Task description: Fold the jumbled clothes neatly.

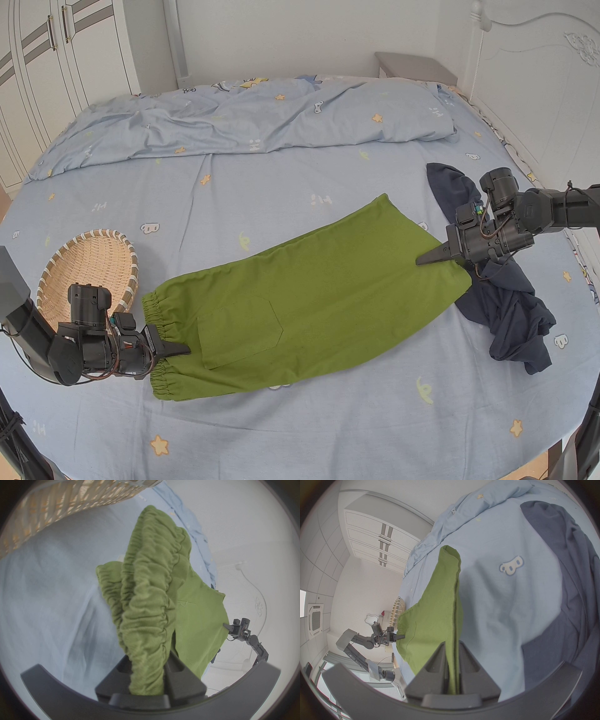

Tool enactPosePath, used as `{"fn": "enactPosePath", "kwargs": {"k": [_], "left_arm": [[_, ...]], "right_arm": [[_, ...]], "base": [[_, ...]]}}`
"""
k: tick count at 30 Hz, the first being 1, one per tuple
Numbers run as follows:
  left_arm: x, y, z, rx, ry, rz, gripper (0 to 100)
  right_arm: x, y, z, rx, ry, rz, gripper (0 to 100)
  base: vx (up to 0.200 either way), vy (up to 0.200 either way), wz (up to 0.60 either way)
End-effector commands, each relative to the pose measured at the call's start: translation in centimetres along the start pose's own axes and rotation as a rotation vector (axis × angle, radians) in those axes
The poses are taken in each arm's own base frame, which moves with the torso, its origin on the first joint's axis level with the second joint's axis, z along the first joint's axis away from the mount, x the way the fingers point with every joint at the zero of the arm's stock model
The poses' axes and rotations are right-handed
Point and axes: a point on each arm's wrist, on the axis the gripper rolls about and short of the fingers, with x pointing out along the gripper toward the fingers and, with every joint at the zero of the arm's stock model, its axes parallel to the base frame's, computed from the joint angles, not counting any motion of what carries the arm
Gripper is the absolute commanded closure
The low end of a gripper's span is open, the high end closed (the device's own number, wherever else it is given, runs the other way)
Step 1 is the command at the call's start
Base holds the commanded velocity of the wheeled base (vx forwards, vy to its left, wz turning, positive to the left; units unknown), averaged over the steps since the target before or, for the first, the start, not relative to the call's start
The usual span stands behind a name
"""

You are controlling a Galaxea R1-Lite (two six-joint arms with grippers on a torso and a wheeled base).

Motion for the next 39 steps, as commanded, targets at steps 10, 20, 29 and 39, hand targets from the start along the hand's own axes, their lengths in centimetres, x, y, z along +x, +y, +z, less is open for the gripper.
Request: {"fn": "enactPosePath", "kwargs": {"k": [10,20,29,39], "left_arm": [[-5.8,-1.8,-0.2,0.106,0.01,0.068,100],[-8.2,0.5,-4.4,0.101,0.06,0.112,100],[-8.4,1.3,-6.0,0.103,0.102,0.131,100],[-8.3,1.4,-5.8,0.11,0.099,0.129,100]], "right_arm": [[-4.7,4.9,-8.2,0.052,0.098,0.011,100],[-3.4,4.8,-15.6,0.11,0.209,0.029,100],[-1.7,4.2,-20.4,0.155,0.196,0.046,100],[-1.6,3.7,-21.1,0.173,0.197,0.041,100]], "base": [[0.0,0.0,0.0],[0.0,0.0,0.0],[0.0,0.0,0.0],[0.0,0.0,0.0]]}}
